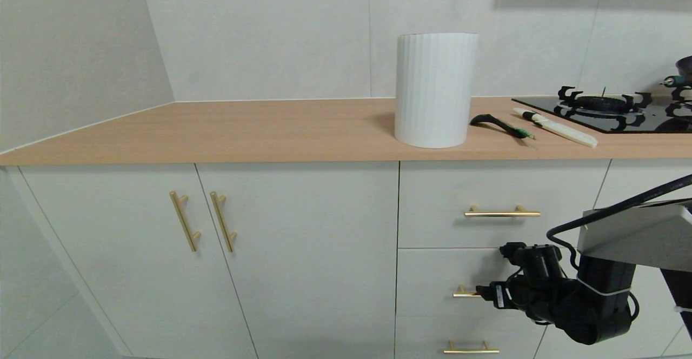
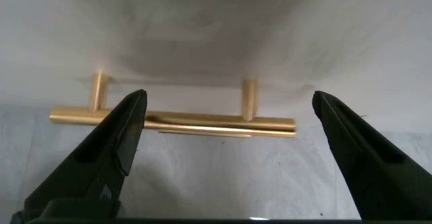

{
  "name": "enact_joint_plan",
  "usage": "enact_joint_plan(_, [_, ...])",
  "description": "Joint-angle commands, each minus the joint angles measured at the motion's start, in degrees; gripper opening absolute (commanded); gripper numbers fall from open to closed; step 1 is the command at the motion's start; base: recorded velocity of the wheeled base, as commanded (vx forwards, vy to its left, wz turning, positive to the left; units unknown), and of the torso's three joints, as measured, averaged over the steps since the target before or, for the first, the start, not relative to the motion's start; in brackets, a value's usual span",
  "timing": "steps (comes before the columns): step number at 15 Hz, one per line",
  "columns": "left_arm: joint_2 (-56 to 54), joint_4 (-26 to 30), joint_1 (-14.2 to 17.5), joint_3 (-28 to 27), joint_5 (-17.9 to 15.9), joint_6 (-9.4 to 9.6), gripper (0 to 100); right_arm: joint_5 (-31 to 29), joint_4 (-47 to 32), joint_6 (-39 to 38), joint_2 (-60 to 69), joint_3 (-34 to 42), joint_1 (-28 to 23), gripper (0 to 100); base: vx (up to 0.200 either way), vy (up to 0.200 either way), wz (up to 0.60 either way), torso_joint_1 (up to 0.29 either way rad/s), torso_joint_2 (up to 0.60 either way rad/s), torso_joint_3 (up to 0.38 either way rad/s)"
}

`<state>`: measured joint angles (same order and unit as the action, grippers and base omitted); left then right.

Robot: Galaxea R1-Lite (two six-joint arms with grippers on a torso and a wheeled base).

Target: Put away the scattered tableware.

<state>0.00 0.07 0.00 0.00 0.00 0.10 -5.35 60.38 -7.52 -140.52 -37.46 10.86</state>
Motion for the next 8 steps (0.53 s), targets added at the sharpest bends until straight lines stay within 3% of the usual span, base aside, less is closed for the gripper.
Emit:
enact_joint_plan(1, [0.0, 0.01, 0.0, 0.0, 0.0, -0.01, 100, -0.01, -0.35, 0.23, -0.19, 0.46, 0.3, 100, 0.0, 0.0, 0.0, 0.0, 0.0, 0.0])
enact_joint_plan(8, [0.0, 0.01, 0.0, 0.0, 0.0, -0.01, 100, -0.36, -0.7, 0.93, -0.46, 1.16, 0.56, 100, 0.0, 0.0, 0.0, 0.0, 0.0, 0.0])
